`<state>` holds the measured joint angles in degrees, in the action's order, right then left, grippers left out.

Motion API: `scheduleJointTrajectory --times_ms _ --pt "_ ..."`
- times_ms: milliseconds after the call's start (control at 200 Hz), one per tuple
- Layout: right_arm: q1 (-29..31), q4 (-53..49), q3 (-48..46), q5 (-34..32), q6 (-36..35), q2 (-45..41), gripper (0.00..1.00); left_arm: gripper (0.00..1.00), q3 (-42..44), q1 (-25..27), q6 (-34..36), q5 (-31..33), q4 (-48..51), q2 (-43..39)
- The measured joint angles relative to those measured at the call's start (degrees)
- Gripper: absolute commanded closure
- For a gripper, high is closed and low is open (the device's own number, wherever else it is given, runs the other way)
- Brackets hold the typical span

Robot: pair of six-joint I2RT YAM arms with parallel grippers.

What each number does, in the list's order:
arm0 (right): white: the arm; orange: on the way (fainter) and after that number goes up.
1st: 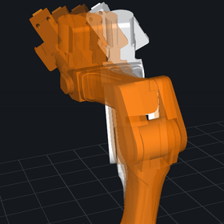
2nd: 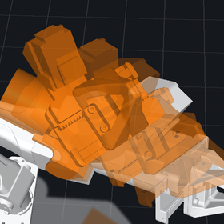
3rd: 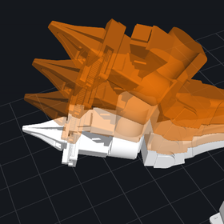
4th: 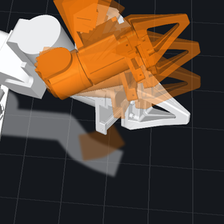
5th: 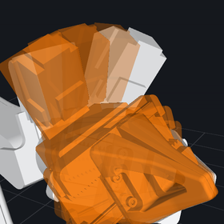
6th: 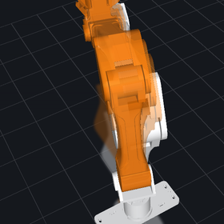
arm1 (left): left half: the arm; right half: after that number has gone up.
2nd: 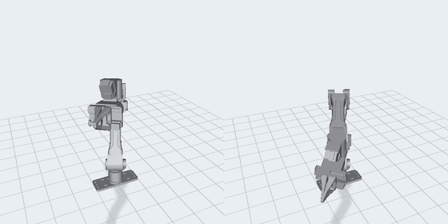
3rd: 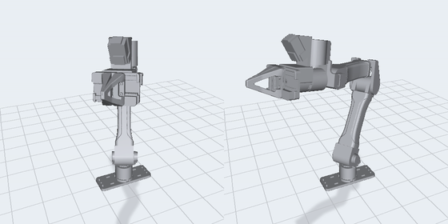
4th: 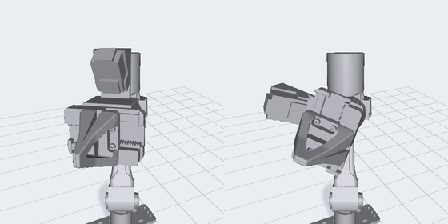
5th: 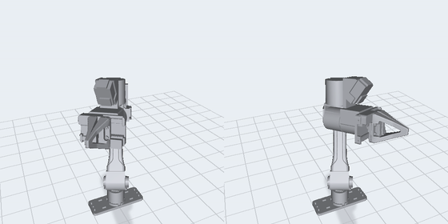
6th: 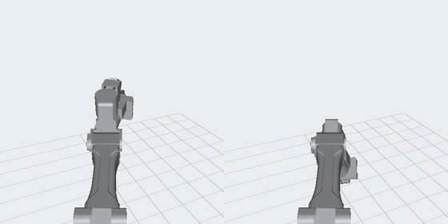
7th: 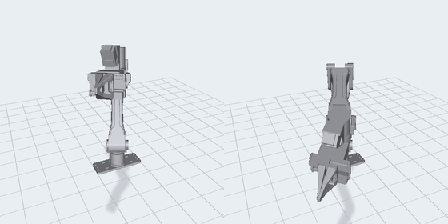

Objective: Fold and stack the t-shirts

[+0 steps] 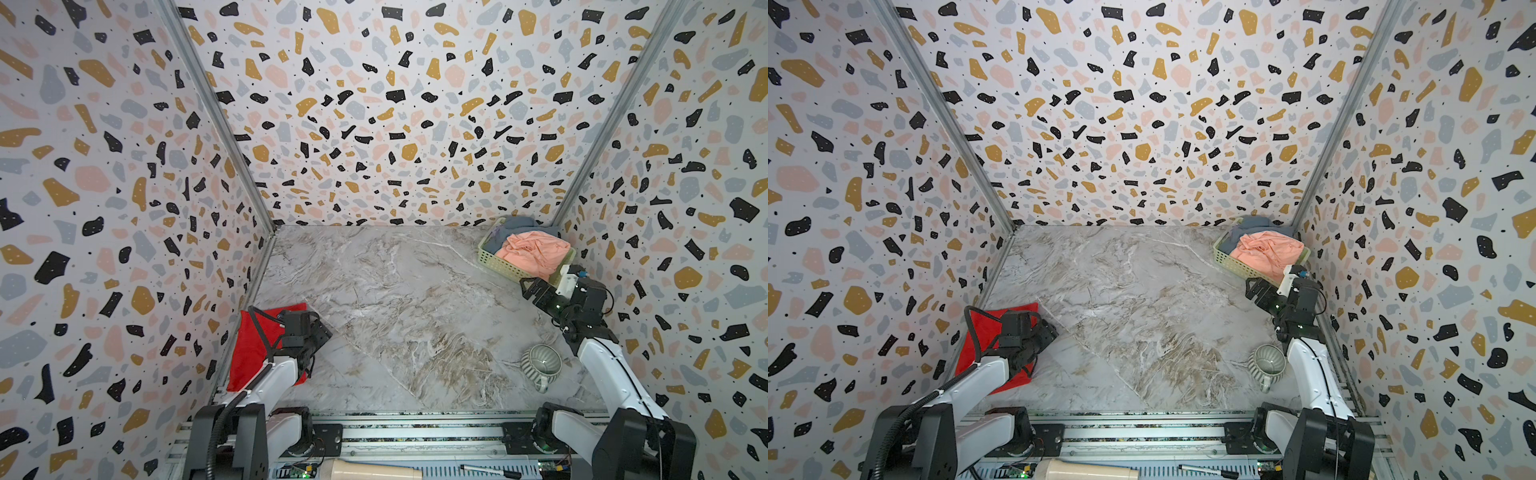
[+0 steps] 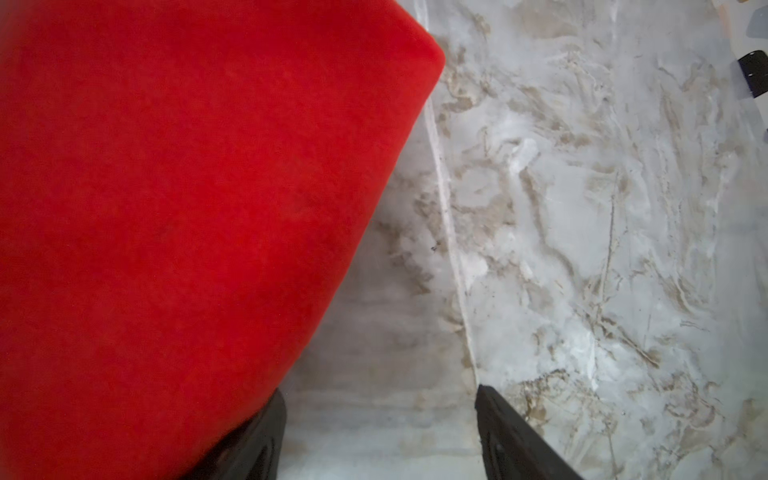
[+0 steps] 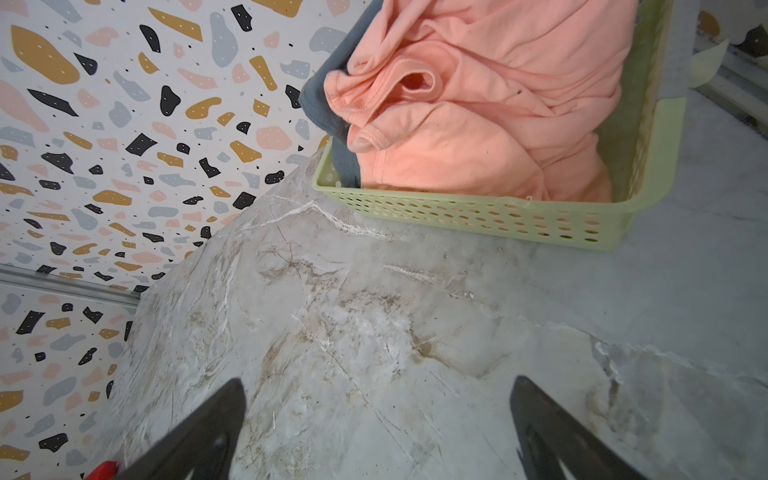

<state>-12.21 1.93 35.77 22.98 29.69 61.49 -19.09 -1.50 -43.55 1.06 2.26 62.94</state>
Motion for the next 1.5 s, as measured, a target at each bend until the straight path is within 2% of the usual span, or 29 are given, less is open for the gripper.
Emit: scheduleJointTrajectory --times_ms 130,285,320,450,621,716,846,931,1066,1186,1356,1497 --pt "1.40 0.20 0.04 -1.01 -1.07 1.40 0.01 0.25 -1.42 0.02 3.15 -1.42 5.11 -1.84" --pt "6.80 0.33 0.96 -7.80 -4.37 3.56 0.01 0.25 -9.20 2.29 8.11 -3.06 10.34 -4.44" --pt "7.91 0.87 1.22 -9.90 -5.07 4.09 0.01 0.19 -11.52 3.34 8.81 -2.43 10.36 -5.25" --pt "10.95 3.06 2.40 -16.74 -7.89 6.34 0.01 0.00 -19.39 7.19 12.61 1.62 4.70 -7.52" --pt "13.68 8.90 1.51 -28.04 -11.06 7.89 0.01 0.00 -25.09 8.31 20.52 10.78 -6.78 -5.16" --pt "14.29 15.91 -2.75 -32.50 -11.85 7.21 0.01 0.00 -21.64 8.31 26.12 14.82 -16.33 -4.42" --pt "14.80 23.54 -8.92 -36.72 -13.53 7.37 0.01 0.00 -8.96 8.33 33.77 21.88 -30.14 -4.85" --pt "14.86 30.01 -12.57 -37.86 -15.32 7.78 0.01 0.00 -0.52 7.98 35.30 27.34 -36.20 -4.79" --pt "14.93 39.21 -17.27 -37.83 -17.84 9.31 0.01 0.00 11.58 7.13 36.46 31.41 -48.98 -2.54" --pt "15.08 43.39 -17.97 -37.11 -19.69 10.32 0.01 0.00 13.16 6.99 38.14 31.52 -54.03 4.31" --pt "14.80 50.75 -20.46 -36.11 -22.12 11.04 0.01 0.00 12.59 6.36 39.98 30.40 -62.66 9.68" --pt "14.97 57.61 -22.58 -35.26 -23.50 17.68 0.01 0.01 12.46 5.68 40.81 28.85 -71.14 18.88"
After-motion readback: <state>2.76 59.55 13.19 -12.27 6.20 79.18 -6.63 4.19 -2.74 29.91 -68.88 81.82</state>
